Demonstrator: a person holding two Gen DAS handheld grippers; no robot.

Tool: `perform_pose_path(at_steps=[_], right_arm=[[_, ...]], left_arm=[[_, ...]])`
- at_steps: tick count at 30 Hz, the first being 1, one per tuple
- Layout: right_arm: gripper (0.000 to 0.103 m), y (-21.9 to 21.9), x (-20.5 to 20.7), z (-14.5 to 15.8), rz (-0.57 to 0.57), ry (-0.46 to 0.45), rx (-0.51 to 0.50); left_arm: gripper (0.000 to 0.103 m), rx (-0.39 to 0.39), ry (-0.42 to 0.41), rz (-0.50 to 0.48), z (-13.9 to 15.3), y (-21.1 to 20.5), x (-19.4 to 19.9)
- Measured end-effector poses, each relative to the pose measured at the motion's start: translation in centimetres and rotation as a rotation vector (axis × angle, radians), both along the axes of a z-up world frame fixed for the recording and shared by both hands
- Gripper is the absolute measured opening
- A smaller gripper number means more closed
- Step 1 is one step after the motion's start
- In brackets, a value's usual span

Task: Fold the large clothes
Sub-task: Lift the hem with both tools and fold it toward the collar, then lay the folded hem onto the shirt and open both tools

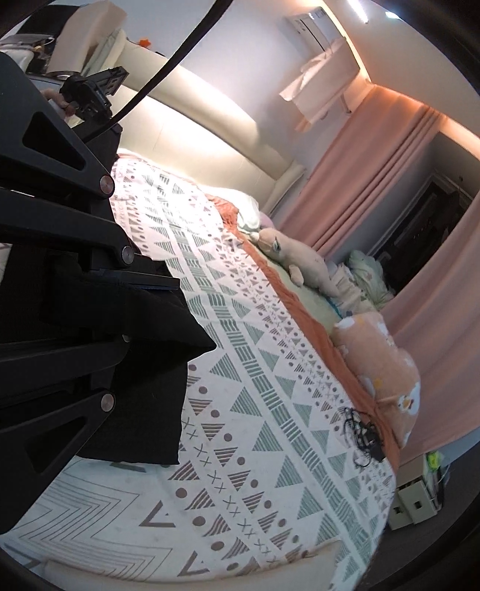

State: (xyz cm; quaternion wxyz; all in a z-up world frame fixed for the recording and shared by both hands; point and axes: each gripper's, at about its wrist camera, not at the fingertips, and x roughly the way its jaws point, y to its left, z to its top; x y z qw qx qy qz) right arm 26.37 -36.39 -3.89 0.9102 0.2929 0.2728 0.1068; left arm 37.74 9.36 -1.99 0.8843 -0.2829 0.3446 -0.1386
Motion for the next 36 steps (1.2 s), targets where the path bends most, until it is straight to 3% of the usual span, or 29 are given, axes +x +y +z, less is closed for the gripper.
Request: perform_pose_path(at_steps=[13, 17, 19, 20, 21, 22, 27, 30, 36], right_arm=[[0.001, -0.5, 10.6, -6.1, -0.059, 0.174, 0.024], [0.004, -0.7, 12.9, -7.8, -0.100, 0.225, 0.016], [0.016, -0.3, 13.6, -8.2, -0.107, 0.233, 0.002], [0.043, -0.3, 13.6, -8.1, -0.104, 0.228, -0.001], [0.083, -0.1, 13.7, -8.0, -0.102, 0.217, -0.006], [0.094, 0.1, 13.6, -7.7, -0.104, 0.202, -0.011], [0.096, 0.3, 12.1, -6.6, -0.086, 0.163, -0.024], [0.096, 0.9, 10.7, -6.1, -0.093, 0.163, -0.099], [0.096, 2.1, 6.4, -5.2, -0.076, 0.172, -0.144]], left_arm=[[0.012, -0.006, 0.160, 0.010, -9.1, -1.3, 9.1], [0.019, 0.009, 0.193, 0.026, -10.9, -1.6, 10.7], [0.032, -0.004, 0.198, 0.024, -11.4, -1.7, 11.1], [0.051, -0.011, 0.197, 0.018, -11.5, -1.8, 11.1], [0.066, -0.014, 0.195, 0.011, -11.5, -2.0, 11.2], [0.102, 0.000, 0.192, 0.014, -11.3, -2.2, 11.1], [0.103, 0.012, 0.159, 0.026, -9.9, -2.0, 9.6], [0.103, 0.040, 0.157, 0.040, -9.4, -1.5, 8.0], [0.103, 0.040, 0.161, 0.050, -9.2, -0.2, 3.8]])
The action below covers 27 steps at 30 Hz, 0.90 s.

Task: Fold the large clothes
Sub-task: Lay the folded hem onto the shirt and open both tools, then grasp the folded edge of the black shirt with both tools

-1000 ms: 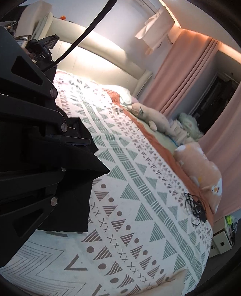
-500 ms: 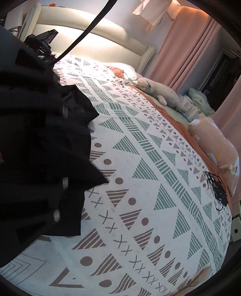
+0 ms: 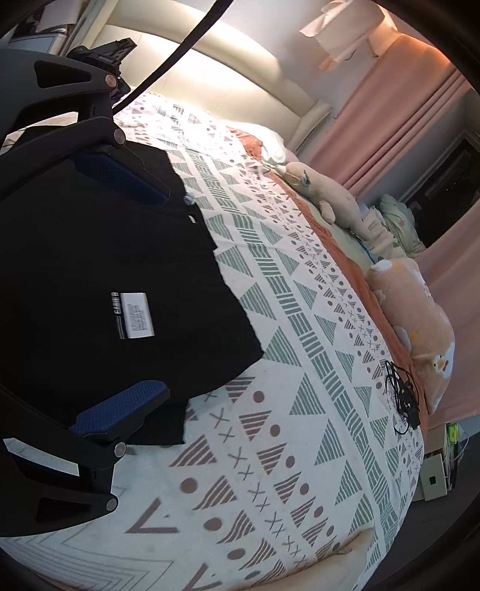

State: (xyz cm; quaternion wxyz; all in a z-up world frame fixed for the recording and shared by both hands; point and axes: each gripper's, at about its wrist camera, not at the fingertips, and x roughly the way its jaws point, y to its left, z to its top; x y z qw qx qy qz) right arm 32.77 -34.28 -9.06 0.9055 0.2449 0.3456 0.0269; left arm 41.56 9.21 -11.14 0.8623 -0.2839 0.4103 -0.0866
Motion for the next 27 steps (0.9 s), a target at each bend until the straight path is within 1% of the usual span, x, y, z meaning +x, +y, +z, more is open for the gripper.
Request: perform_pose_path(at_steps=[3, 6, 10, 14, 18, 19, 21, 23, 25, 27], right_arm=[[0.096, 1.0, -2.3, 0.7, 0.010, 0.007, -0.010], [0.096, 2.2, -4.8, 1.9, 0.019, 0.007, -0.033], [0.096, 3.6, -7.7, 3.0, 0.032, 0.003, -0.031], [0.095, 5.5, -10.3, 3.8, 0.052, 0.012, -0.050], [0.094, 6.7, -12.8, 4.6, 0.040, 0.006, -0.062], [0.093, 7.1, -13.3, 4.7, 0.039, 0.007, -0.066], [0.087, 7.9, -14.3, 4.7, 0.048, 0.016, -0.068], [0.082, 8.5, -14.7, 4.8, 0.050, 0.017, -0.062], [0.081, 9.3, -15.1, 4.6, 0.053, 0.025, -0.075], [0.079, 10.4, -15.0, 4.1, 0.065, 0.043, -0.091]], left_arm=[[0.103, -0.016, 0.017, -0.001, 0.1, 0.9, -2.3], [0.103, -0.034, 0.010, 0.003, 0.3, 1.7, -4.9], [0.103, -0.055, 0.013, 0.000, 0.3, 2.6, -7.9], [0.103, -0.092, 0.025, 0.003, -0.3, 3.8, -10.0], [0.101, -0.118, 0.044, -0.006, -1.2, 4.4, -11.7], [0.099, -0.129, 0.047, -0.013, -1.5, 4.5, -12.1], [0.093, -0.147, 0.057, -0.020, -2.0, 4.6, -12.6], [0.092, -0.166, 0.066, -0.012, -2.7, 5.0, -13.2], [0.092, -0.182, 0.084, -0.011, -3.6, 5.2, -13.7], [0.083, -0.192, 0.102, -0.015, -4.4, 5.2, -14.0]])
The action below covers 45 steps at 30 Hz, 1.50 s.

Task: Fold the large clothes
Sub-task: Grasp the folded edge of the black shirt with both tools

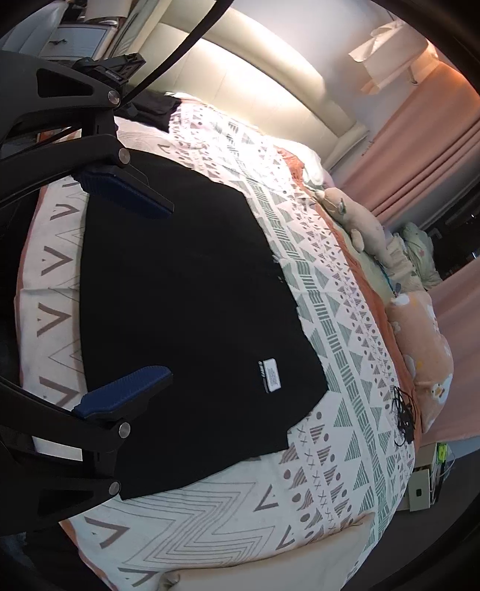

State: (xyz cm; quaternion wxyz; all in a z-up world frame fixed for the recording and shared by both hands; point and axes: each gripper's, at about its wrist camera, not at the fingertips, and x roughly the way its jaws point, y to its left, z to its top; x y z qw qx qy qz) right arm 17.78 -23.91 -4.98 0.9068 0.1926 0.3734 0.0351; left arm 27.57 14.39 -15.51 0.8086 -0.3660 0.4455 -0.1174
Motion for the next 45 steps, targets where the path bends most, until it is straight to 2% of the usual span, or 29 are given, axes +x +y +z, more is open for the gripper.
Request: perform_pose_path(at_steps=[3, 8, 9, 11, 12, 17, 20, 22, 25, 27, 30, 35, 39, 45], right_arm=[[0.071, 1.9, 0.3, -0.7, 0.019, 0.030, -0.040], [0.069, 5.2, 1.3, -2.3, 0.058, 0.081, -0.084], [0.064, 5.9, 1.7, -2.7, 0.067, 0.095, -0.097], [0.052, 7.1, 2.6, -3.7, 0.091, 0.128, -0.109], [0.050, 7.9, 3.0, -4.3, 0.104, 0.145, -0.109], [0.050, 10.5, 4.4, -6.0, 0.153, 0.192, -0.153], [0.044, 11.8, 5.3, -6.8, 0.181, 0.222, -0.192], [0.044, 12.0, 6.0, -7.1, 0.160, 0.234, -0.215], [0.044, 12.4, 6.5, -7.2, 0.154, 0.231, -0.241], [0.044, 13.0, 7.2, -7.7, 0.159, 0.239, -0.279], [0.044, 13.4, 8.9, -8.8, 0.148, 0.266, -0.290], [0.044, 13.6, 12.1, -8.8, 0.135, 0.269, -0.322], [0.044, 13.6, 15.5, -8.6, 0.131, 0.266, -0.351], [0.044, 13.2, 19.9, -9.1, 0.118, 0.271, -0.325]], left_arm=[[0.081, -0.015, 0.023, -0.001, -1.0, -0.1, -0.5], [0.077, -0.069, 0.054, -0.018, -2.9, -0.1, -0.5], [0.071, -0.075, 0.069, -0.015, -3.4, 0.0, -0.3], [0.070, -0.086, 0.089, -0.003, -4.0, 0.4, -0.2], [0.070, -0.088, 0.098, -0.002, -4.3, 0.5, -0.1], [0.069, -0.079, 0.136, -0.042, -5.3, 0.0, 0.0], [0.066, -0.102, 0.137, -0.062, -5.4, -0.6, 0.3], [0.056, -0.076, 0.146, -0.088, -5.5, -1.3, 1.0], [0.056, -0.063, 0.138, -0.080, -5.7, -1.7, 1.7], [0.046, -0.058, 0.141, -0.068, -6.0, -2.1, 2.3], [0.041, -0.025, 0.141, -0.058, -5.9, -2.7, 2.7], [0.037, -0.040, 0.147, -0.042, -6.3, -2.3, 2.6], [0.036, -0.012, 0.153, -0.017, -6.1, -2.5, 2.3], [0.036, -0.030, 0.163, 0.027, -6.4, -2.5, 2.1]])
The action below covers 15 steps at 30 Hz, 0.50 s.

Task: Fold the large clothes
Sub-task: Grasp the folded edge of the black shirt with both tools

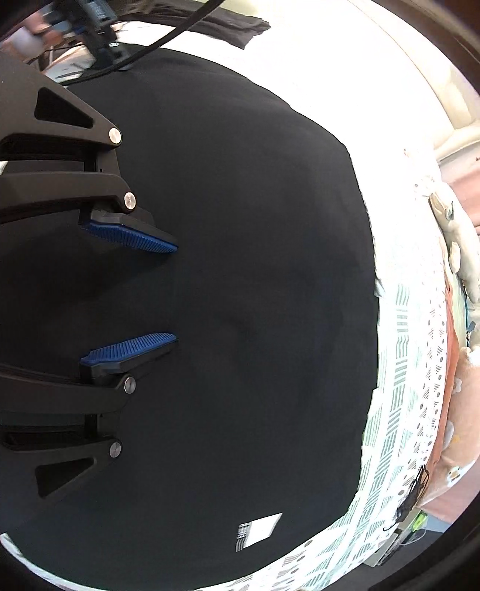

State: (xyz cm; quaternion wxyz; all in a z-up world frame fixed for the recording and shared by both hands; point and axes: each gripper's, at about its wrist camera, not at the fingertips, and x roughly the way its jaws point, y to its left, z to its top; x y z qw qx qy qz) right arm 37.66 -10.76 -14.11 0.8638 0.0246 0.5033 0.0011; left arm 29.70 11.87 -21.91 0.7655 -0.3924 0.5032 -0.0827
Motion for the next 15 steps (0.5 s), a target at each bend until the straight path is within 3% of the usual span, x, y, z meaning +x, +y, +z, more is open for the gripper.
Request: perform_pose_path(at_steps=[8, 15], right_arm=[[0.044, -0.7, 5.7, -0.4, -0.015, 0.005, -0.003], [0.044, -0.9, 9.5, -1.2, -0.010, 0.043, 0.010]], left_arm=[[0.036, -0.006, 0.003, 0.020, -0.1, 0.0, -0.2], [0.037, -0.068, 0.007, 0.037, -0.6, 0.4, -0.5]])
